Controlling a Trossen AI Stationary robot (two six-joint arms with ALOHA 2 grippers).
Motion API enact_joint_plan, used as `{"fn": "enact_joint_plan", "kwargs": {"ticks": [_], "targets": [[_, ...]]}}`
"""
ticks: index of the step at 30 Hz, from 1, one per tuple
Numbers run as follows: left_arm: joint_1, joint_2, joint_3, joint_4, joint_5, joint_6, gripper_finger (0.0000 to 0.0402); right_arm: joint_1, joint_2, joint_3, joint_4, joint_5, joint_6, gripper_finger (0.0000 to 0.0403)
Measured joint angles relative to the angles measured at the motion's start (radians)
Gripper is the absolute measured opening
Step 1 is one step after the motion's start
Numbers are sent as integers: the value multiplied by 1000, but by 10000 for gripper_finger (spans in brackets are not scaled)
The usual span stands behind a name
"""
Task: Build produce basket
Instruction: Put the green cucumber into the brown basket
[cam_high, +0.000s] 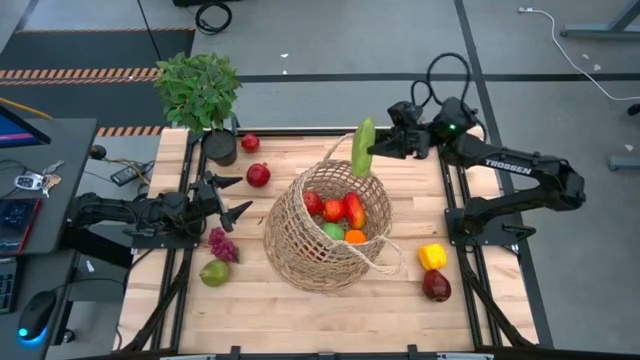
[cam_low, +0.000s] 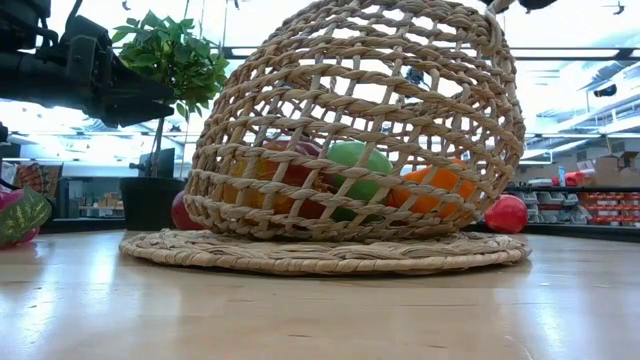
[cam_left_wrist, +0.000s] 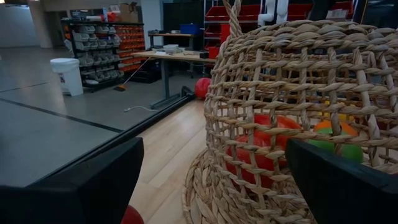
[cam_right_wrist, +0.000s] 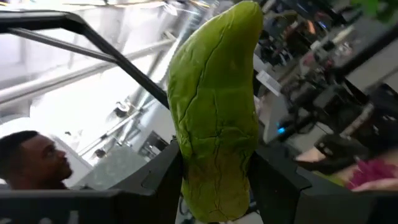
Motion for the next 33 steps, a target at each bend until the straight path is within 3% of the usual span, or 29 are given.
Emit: {"fn": "enact_joint_plan", "kwargs": {"ticks": [6, 26, 33], "targets": [[0, 0, 0, 0, 0, 0, 398, 28, 42, 37, -87, -21, -59, 172], [0, 0, 0, 0, 0, 0, 398, 99, 62, 46, -85, 34, -34, 172], [0, 0, 0, 0, 0, 0, 398, 130, 65, 176, -266, 43, -143, 172]]}}
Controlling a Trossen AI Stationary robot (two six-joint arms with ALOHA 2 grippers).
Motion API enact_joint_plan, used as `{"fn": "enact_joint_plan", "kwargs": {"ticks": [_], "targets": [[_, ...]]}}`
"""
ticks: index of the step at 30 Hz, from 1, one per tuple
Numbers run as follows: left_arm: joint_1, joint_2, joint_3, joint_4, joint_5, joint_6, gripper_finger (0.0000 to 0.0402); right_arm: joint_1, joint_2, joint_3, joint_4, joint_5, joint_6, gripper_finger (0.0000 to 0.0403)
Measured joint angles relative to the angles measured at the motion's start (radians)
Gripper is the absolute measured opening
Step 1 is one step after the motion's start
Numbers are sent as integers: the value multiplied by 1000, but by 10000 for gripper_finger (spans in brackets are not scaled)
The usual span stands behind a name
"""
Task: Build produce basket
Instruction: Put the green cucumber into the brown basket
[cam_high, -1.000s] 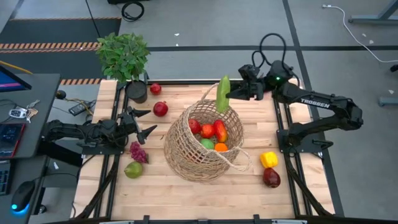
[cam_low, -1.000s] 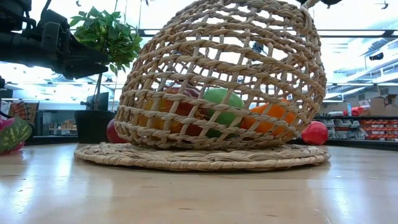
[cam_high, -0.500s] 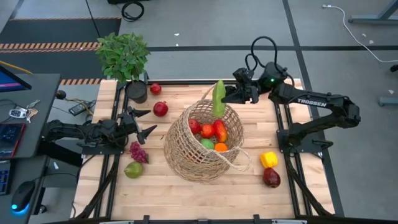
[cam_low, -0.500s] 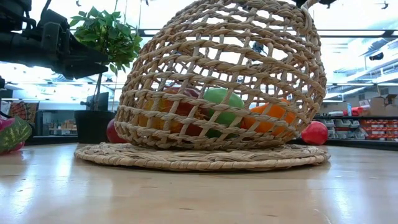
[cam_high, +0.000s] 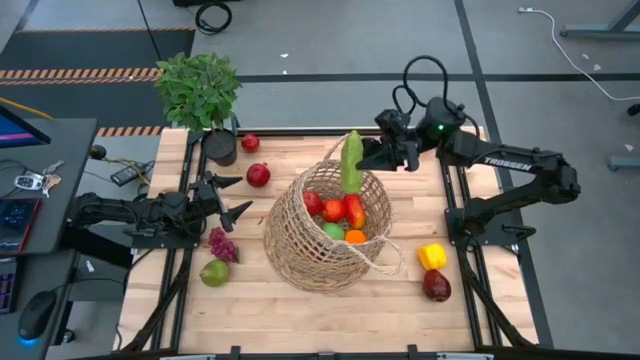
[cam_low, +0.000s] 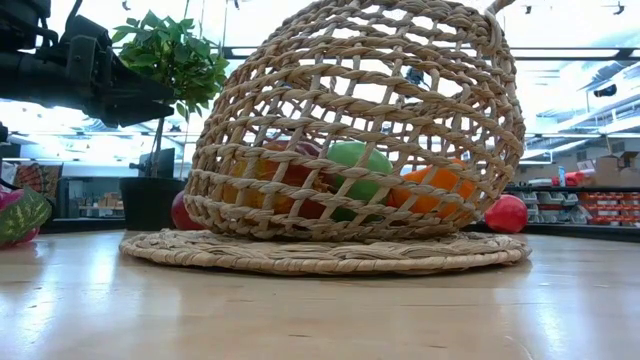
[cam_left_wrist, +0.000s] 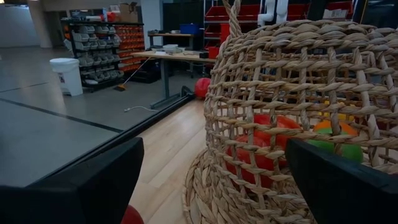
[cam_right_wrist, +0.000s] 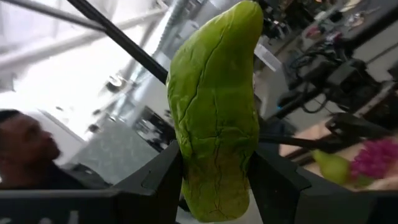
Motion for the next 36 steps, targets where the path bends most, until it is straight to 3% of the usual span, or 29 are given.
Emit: {"fn": "enact_joint_plan", "kwargs": {"ticks": [7, 15, 30, 36], "targets": [[0, 0, 0, 0, 0, 0, 398, 1, 6, 132, -385, 81, -253, 172], [0, 0, 0, 0, 0, 0, 398, 1, 11, 132, -528, 187, -455, 172], [0, 0, 0, 0, 0, 0, 398, 1, 10, 132, -546, 210, -836, 172], [0, 0, 0, 0, 0, 0, 398, 1, 10, 132, -547, 210, -903, 172]]}}
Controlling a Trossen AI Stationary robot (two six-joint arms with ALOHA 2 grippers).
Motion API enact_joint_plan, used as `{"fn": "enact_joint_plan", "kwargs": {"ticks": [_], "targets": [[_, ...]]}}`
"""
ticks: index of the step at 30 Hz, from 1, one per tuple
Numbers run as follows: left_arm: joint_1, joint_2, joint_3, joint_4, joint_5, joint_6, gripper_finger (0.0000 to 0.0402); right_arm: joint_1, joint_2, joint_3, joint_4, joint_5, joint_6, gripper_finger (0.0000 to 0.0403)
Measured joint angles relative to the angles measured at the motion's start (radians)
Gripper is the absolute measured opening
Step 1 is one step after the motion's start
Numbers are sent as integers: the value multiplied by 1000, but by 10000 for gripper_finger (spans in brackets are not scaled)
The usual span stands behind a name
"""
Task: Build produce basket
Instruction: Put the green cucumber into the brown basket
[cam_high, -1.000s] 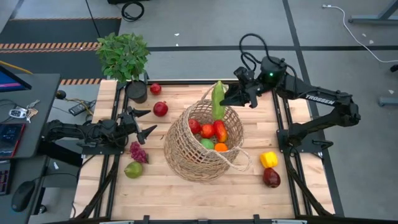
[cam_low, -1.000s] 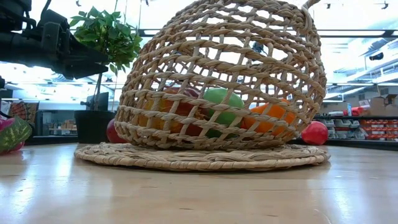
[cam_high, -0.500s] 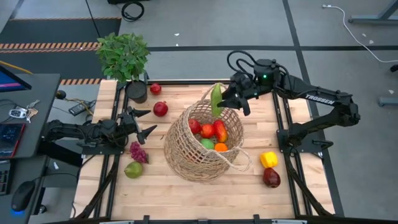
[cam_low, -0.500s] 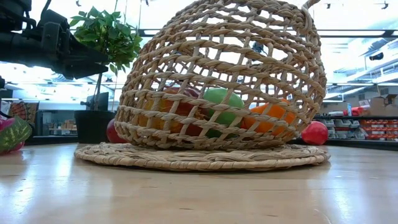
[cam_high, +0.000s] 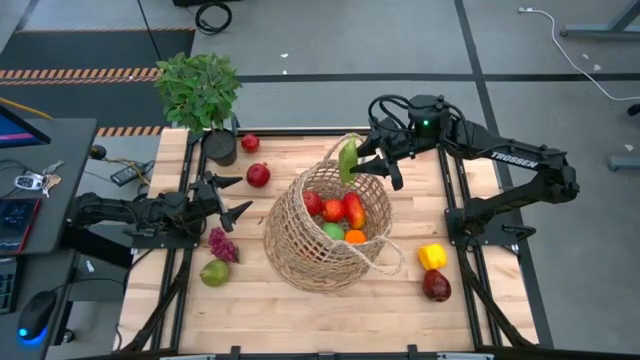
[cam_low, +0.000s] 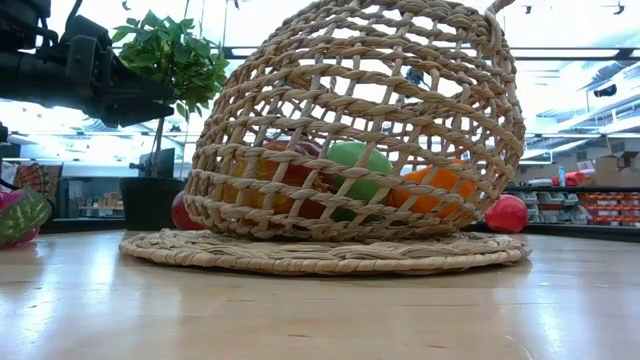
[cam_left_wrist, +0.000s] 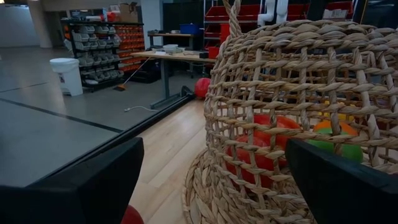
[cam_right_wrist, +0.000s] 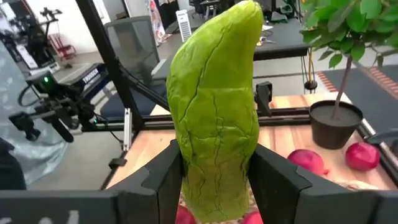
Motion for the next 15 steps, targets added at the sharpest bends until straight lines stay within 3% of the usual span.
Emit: {"fn": "enact_joint_plan", "kwargs": {"ticks": [8, 15], "targets": [[0, 0, 0, 0, 0, 0, 398, 33, 0, 0, 63, 24, -173, 172], [0, 0, 0, 0, 0, 0, 398, 68, 0, 0, 272, 53, -147, 172]]}}
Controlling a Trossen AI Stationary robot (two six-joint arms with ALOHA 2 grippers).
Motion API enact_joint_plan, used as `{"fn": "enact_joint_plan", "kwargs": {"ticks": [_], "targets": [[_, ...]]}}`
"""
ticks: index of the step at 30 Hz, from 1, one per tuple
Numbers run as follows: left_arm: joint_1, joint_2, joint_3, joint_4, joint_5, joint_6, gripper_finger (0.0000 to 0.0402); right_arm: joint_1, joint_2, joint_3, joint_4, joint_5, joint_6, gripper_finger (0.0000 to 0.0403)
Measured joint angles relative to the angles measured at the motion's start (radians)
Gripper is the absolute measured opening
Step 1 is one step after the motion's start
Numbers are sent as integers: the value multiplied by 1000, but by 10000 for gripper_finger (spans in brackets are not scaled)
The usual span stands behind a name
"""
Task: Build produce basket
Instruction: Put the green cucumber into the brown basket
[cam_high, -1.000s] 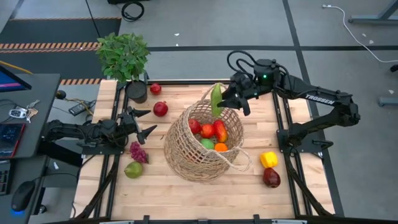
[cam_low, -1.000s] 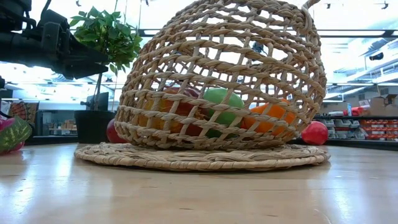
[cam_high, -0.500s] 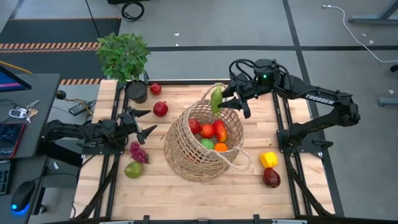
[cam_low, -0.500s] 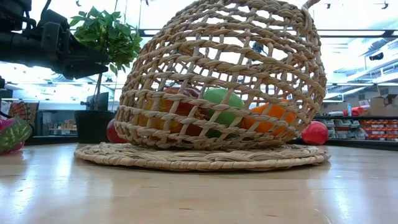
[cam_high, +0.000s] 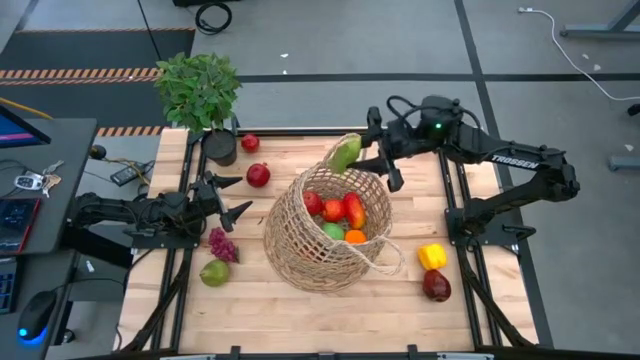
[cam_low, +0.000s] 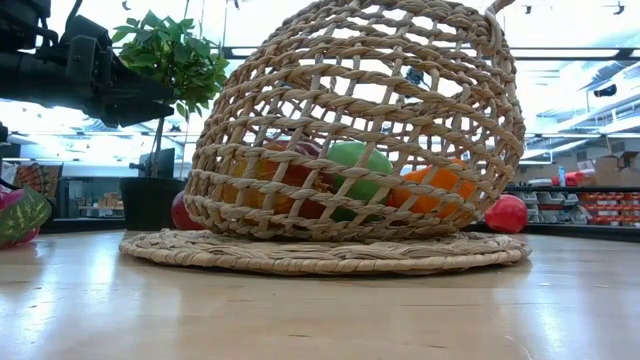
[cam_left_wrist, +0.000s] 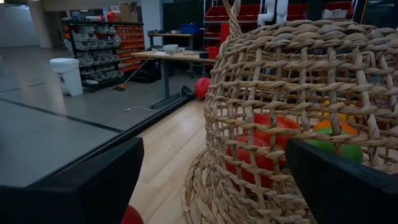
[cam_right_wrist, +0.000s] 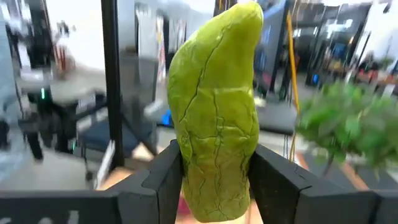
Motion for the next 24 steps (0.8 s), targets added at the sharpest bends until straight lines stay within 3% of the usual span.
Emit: {"fn": "enact_joint_plan", "kwargs": {"ticks": [4, 9, 12, 19, 24], "targets": [[0, 0, 0, 0, 0, 0, 398, 0, 1, 0, 197, 41, 216, 172], [0, 0, 0, 0, 0, 0, 398, -8, 5, 0, 435, 260, 749, 172], [0, 0, 0, 0, 0, 0, 398, -26, 5, 0, 553, 405, 969, 172], [0, 0, 0, 0, 0, 0, 398, -54, 4, 0, 708, 683, 1246, 172], [0, 0, 0, 0, 0, 0, 398, -54, 5, 0, 722, 785, 1274, 172]]}}
